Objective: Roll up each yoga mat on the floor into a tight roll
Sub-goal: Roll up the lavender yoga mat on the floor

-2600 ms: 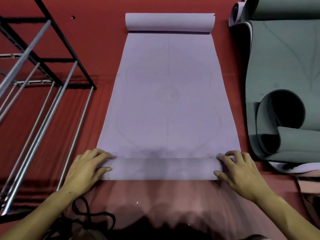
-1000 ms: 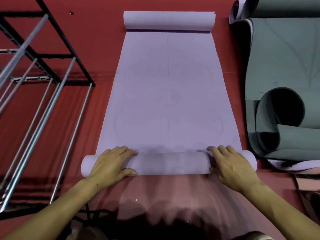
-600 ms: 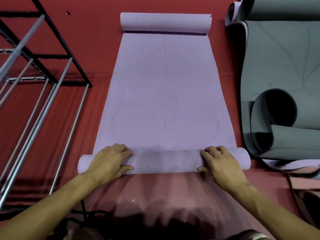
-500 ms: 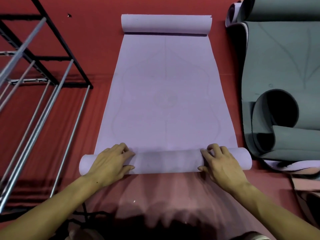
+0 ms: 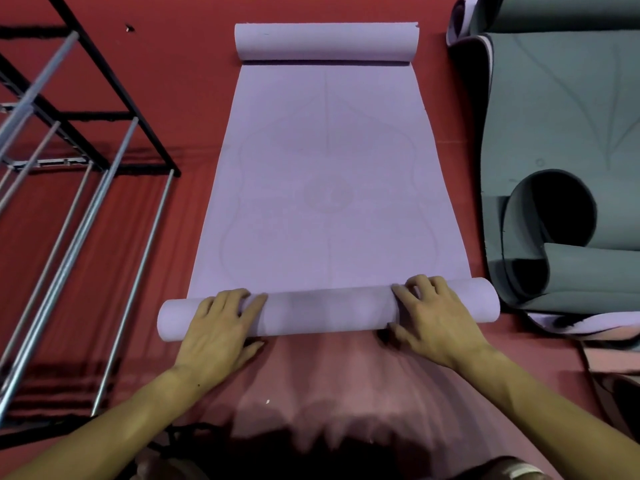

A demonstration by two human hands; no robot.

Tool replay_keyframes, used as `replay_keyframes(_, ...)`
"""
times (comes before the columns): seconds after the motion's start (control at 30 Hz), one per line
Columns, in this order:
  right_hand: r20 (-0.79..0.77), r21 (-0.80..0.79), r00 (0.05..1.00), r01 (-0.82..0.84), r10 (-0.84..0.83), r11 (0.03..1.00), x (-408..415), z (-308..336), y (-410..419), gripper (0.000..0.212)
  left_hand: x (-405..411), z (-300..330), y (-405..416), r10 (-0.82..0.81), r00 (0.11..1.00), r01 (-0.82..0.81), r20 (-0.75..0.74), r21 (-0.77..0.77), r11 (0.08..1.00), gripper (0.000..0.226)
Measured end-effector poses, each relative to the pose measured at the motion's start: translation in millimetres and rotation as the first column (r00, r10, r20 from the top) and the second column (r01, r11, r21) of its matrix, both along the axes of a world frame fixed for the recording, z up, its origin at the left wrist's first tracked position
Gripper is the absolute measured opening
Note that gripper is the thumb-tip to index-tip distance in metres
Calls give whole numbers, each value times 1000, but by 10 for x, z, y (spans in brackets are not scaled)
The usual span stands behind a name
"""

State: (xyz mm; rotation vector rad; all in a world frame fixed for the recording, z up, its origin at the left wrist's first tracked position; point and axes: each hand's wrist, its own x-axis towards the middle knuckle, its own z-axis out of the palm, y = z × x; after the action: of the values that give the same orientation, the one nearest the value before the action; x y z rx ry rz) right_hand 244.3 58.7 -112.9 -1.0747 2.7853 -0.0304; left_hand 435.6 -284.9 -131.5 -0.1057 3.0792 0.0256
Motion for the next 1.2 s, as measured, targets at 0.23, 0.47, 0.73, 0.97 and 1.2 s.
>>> replay_keyframes(0.23, -11, 14, 1000, -16, 16, 1000, -5, -85, -34, 86, -136, 4, -66, 33, 999, -34, 11, 35, 999, 93)
replay_keyframes(0.47, -55, 56, 998, 40, -37, 998, -69, -155, -118, 93, -286, -52, -144, 76, 994, -79, 83, 40, 996, 90)
replay_keyframes(0.73, -12, 13, 1000, 26, -26, 1000, -213, -99, -73, 77, -467, 205, -360, 5, 969, -31, 245, 103, 994, 77)
replay_keyframes(0.97, 125, 10, 992, 17, -18, 1000, -20, -45, 239, 66, -320, 235, -205, -95, 918, 14, 386, 208, 978, 86)
replay_keyframes(1.2, 65, 144, 996, 50, -60, 988, -25, 46, 164, 74, -263, 210, -197, 31, 917, -167, 397, 313, 935, 88)
